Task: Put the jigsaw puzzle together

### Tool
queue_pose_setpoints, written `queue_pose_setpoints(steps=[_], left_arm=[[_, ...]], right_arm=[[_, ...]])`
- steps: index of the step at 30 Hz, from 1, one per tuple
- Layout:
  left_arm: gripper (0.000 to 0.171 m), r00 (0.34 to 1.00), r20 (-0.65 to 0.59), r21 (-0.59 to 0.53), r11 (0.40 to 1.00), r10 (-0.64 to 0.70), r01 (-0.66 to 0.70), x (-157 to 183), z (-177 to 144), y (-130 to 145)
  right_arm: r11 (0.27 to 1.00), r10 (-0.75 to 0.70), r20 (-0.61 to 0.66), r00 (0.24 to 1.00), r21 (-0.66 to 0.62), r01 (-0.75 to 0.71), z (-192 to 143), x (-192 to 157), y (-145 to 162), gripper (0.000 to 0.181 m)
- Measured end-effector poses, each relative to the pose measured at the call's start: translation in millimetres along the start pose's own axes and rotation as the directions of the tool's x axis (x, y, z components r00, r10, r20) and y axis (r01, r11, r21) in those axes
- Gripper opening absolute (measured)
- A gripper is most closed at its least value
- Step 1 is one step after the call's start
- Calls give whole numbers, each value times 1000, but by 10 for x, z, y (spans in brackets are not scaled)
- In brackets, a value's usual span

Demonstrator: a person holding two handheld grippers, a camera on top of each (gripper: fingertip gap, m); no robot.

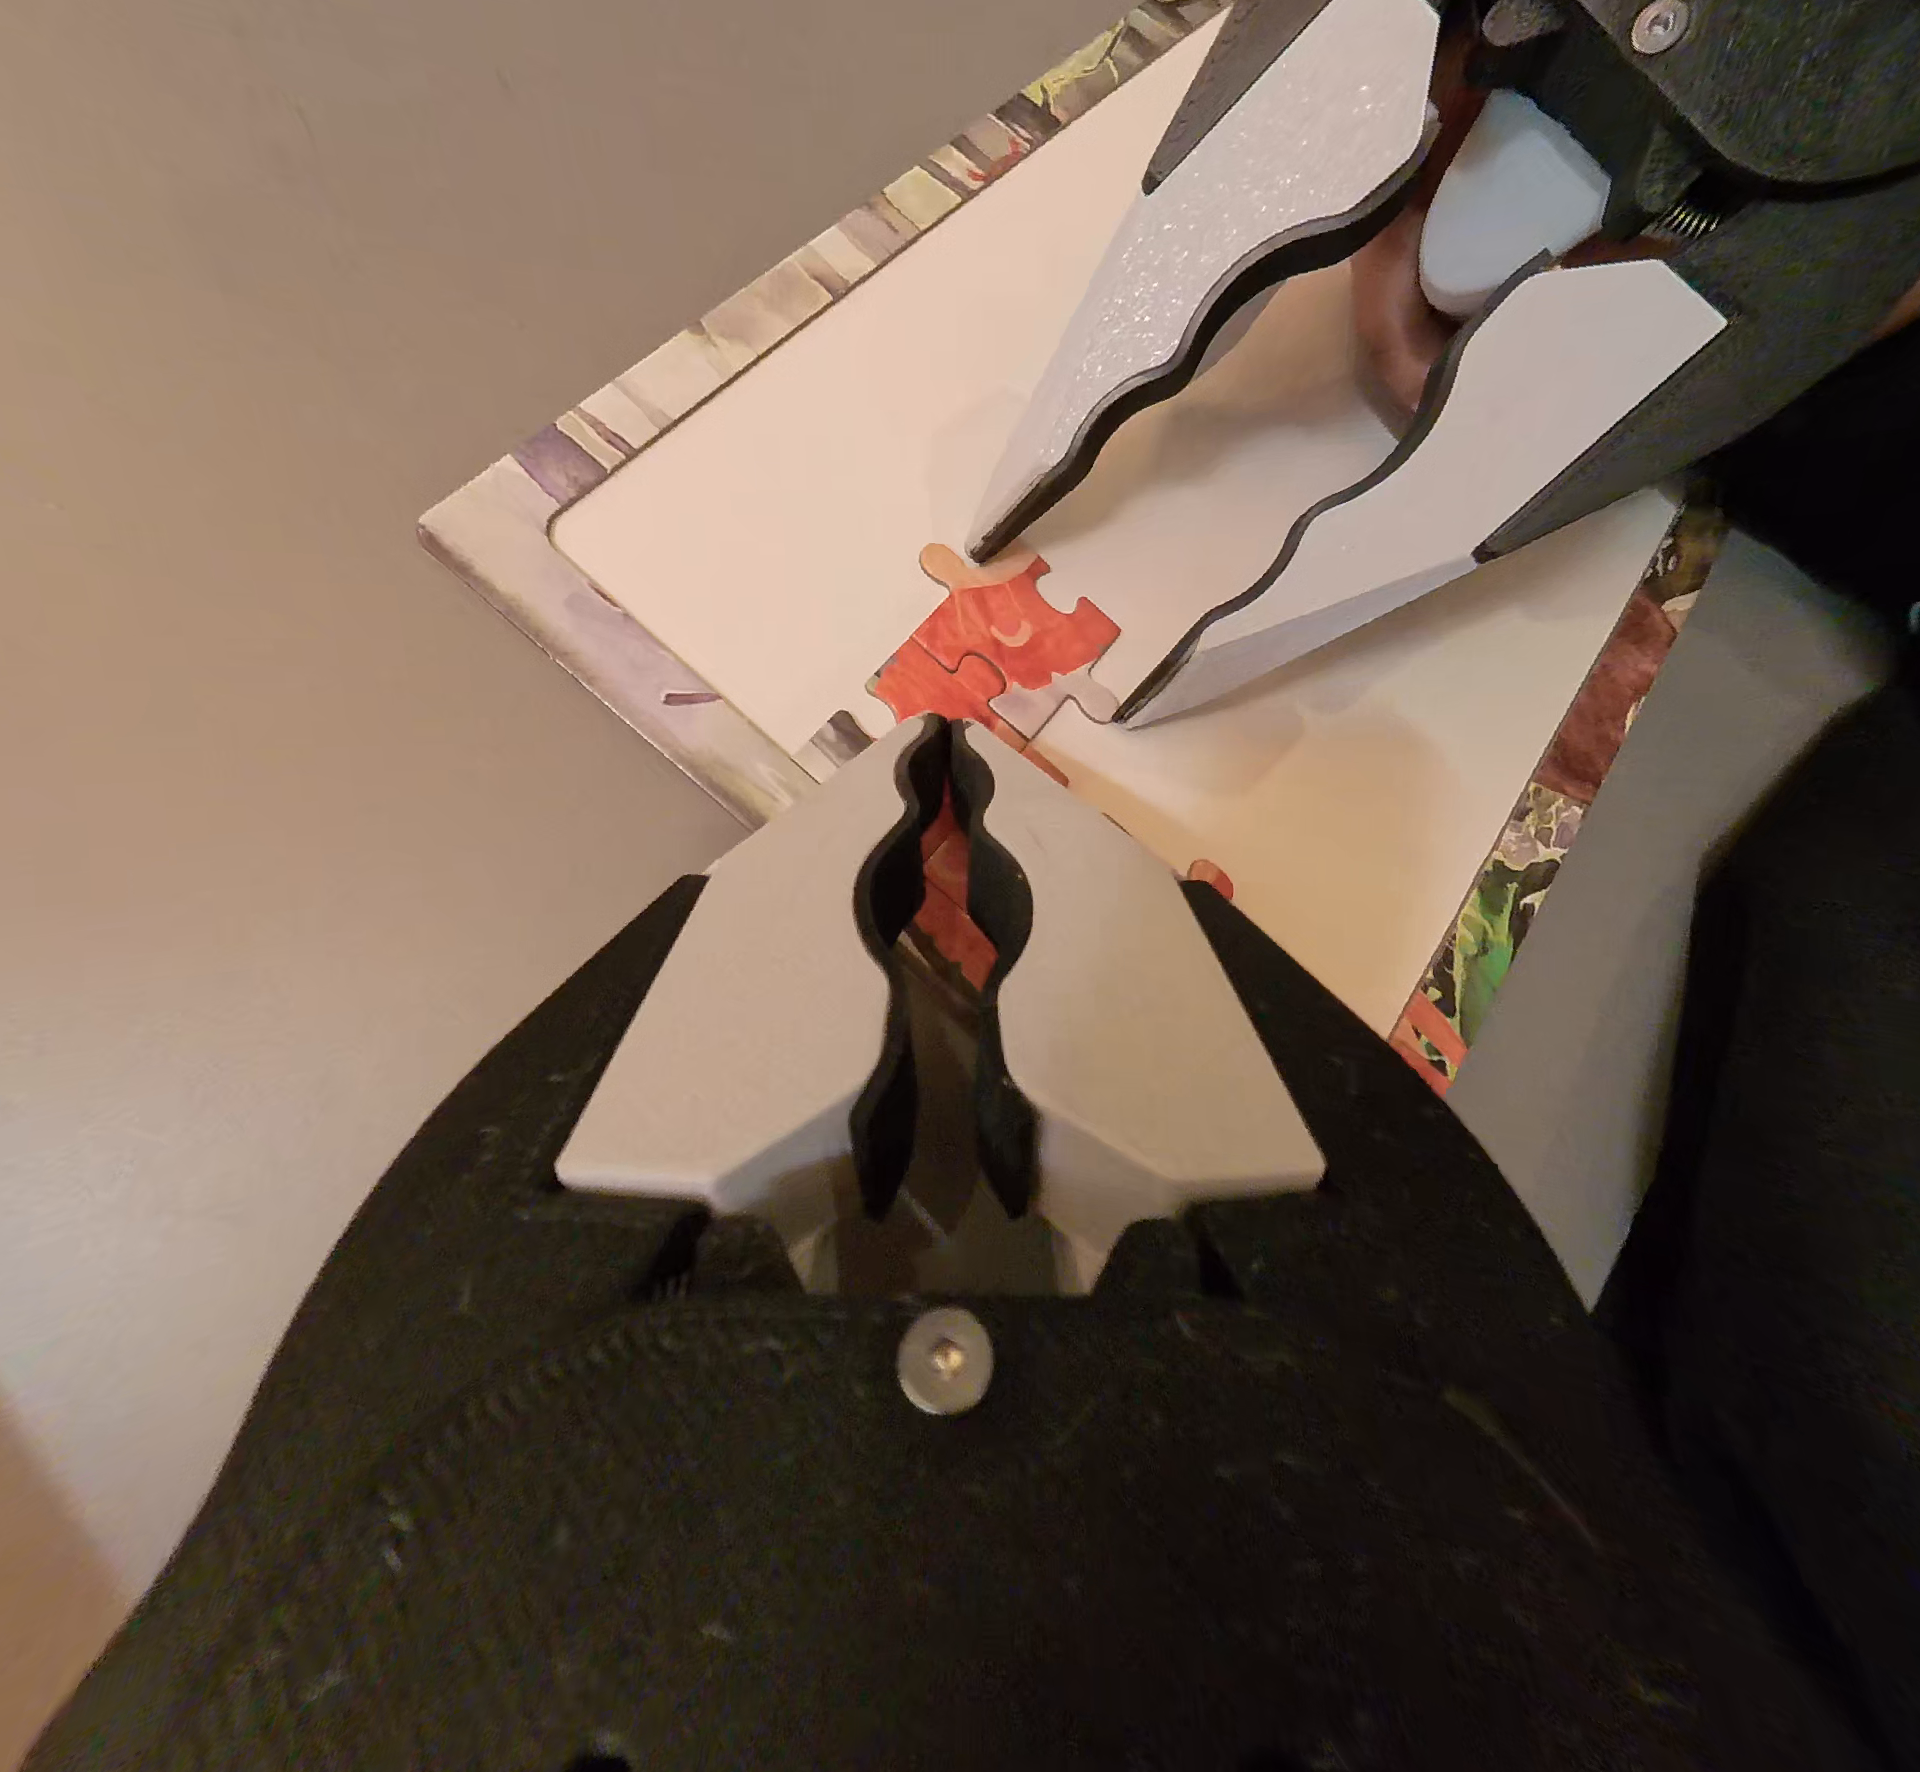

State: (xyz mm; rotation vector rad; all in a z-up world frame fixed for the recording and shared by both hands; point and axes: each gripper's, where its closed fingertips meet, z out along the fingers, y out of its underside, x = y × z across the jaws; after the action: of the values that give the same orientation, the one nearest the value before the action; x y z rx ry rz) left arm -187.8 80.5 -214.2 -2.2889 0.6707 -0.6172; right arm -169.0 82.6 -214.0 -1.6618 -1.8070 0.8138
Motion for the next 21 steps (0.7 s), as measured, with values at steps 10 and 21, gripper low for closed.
queue_pose_setpoints(steps=[10, 21], left_arm=[[0, 1000, 22, 0, 1000, 6, -6, -2, 1, 5], [0, 1000, 26, 0, 1000, 9, -9, -3, 1, 6]], right_arm=[[999, 6, 10, 1000, 31, -7, -30, 0, -45, 38], [998, 13, -64, 998, 54, -10, -44, 142, -86, 49]])
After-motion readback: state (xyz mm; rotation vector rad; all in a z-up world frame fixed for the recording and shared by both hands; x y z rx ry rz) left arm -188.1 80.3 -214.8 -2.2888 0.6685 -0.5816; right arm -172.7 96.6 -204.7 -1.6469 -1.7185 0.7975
